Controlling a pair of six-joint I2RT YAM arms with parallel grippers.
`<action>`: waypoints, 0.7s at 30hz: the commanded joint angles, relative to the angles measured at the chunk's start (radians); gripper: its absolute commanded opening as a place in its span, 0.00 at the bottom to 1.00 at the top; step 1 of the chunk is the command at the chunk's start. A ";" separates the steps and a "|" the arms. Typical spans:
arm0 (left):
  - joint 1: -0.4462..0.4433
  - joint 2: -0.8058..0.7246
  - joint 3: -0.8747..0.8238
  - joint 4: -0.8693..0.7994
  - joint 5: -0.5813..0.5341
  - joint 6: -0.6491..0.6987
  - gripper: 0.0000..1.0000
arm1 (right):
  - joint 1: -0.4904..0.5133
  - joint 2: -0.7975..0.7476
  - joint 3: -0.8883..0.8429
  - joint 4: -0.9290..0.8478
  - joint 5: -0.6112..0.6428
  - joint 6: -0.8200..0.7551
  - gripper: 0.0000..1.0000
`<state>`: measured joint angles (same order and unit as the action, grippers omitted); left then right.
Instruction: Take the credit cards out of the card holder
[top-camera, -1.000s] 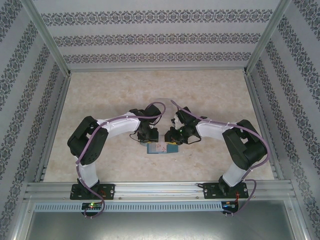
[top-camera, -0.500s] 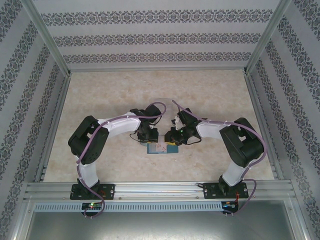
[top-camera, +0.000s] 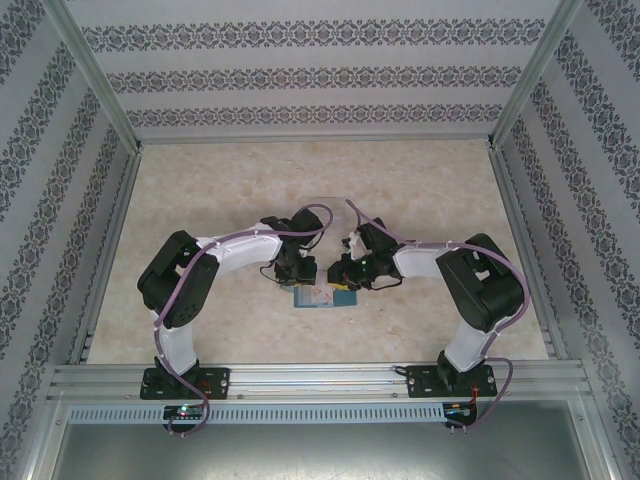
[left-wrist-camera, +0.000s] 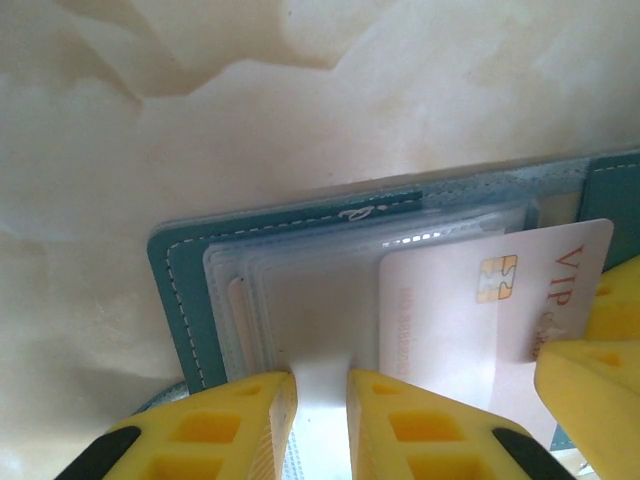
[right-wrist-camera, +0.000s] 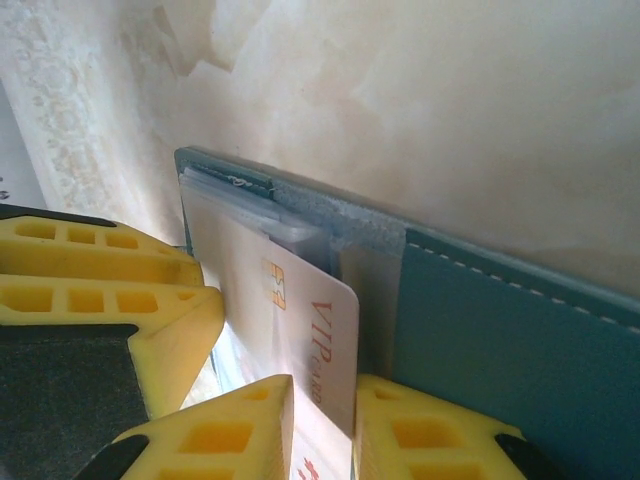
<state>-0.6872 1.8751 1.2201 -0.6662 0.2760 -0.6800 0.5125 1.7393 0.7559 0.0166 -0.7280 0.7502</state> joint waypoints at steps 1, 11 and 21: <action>-0.020 0.086 -0.042 -0.049 -0.002 0.019 0.23 | -0.005 0.023 -0.014 0.042 -0.025 0.000 0.23; -0.020 0.085 -0.045 -0.047 0.003 0.017 0.23 | -0.011 0.041 -0.011 0.009 0.004 -0.013 0.18; -0.020 0.071 -0.051 -0.041 -0.005 0.016 0.23 | -0.014 -0.012 0.002 -0.106 0.084 -0.068 0.13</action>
<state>-0.6872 1.8767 1.2198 -0.6662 0.2756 -0.6800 0.5056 1.7485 0.7567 0.0051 -0.7170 0.7261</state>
